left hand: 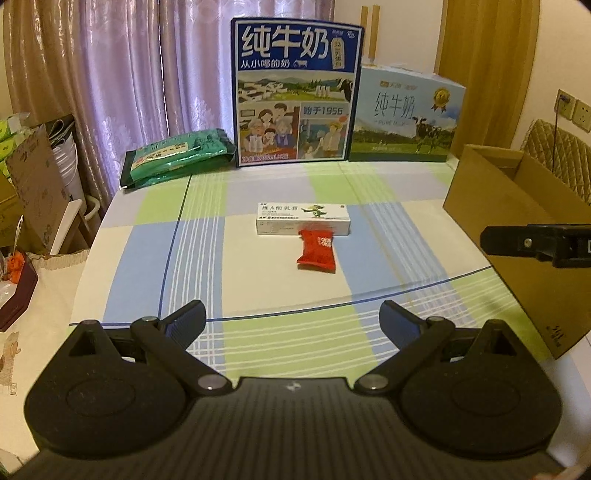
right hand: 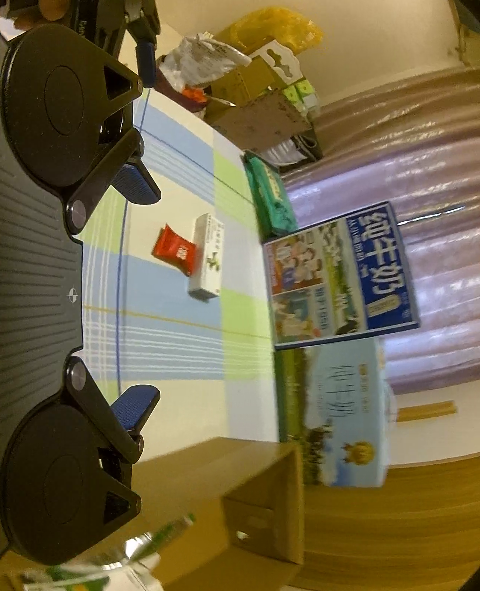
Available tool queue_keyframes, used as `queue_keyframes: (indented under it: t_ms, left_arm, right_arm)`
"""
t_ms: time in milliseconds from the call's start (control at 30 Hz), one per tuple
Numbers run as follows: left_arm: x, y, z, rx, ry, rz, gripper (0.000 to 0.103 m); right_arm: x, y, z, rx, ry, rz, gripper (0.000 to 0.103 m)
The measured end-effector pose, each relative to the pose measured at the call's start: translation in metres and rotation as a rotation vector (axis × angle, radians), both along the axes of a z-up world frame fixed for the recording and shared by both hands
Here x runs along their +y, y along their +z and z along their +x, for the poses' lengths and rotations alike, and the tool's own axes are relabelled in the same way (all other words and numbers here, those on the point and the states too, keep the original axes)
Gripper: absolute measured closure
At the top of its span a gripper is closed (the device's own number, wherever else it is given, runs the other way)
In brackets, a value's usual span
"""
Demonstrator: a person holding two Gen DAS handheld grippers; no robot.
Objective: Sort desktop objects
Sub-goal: 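Grasp red candy packet with left tool while right tool grasps white ointment box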
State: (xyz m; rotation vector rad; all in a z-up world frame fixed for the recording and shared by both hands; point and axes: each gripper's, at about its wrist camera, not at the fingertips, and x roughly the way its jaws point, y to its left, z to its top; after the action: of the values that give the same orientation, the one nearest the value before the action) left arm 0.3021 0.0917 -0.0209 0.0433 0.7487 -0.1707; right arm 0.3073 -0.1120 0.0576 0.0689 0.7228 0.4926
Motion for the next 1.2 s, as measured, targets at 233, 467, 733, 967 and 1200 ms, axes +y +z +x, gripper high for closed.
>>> queue_keyframes:
  t_ms: [233,467,733,967,1200]
  left_arm:
    - [-0.006,-0.013,0.019,0.039,-0.024,-0.021,0.005]
    - [-0.013,-0.033,0.046,0.035,-0.063,0.012,0.005]
    - [-0.016,-0.054,0.085,-0.013,-0.069,-0.008,0.01]
    - [-0.024,-0.068,0.118,0.0,-0.051,-0.036,0.028]
    - [-0.033,-0.092,0.138,0.032,-0.093,0.004,0.039]
  right_arm:
    - [0.008,-0.015,0.023,0.004,0.027,-0.021,0.002]
    - [0.01,-0.028,0.051,-0.017,0.015,-0.033,0.002]
    - [0.024,-0.044,0.079,-0.061,0.02,-0.085,0.002]
    - [0.027,-0.058,0.107,0.002,0.012,-0.112,0.03]
    - [0.033,-0.069,0.118,-0.013,0.038,-0.153,0.033]
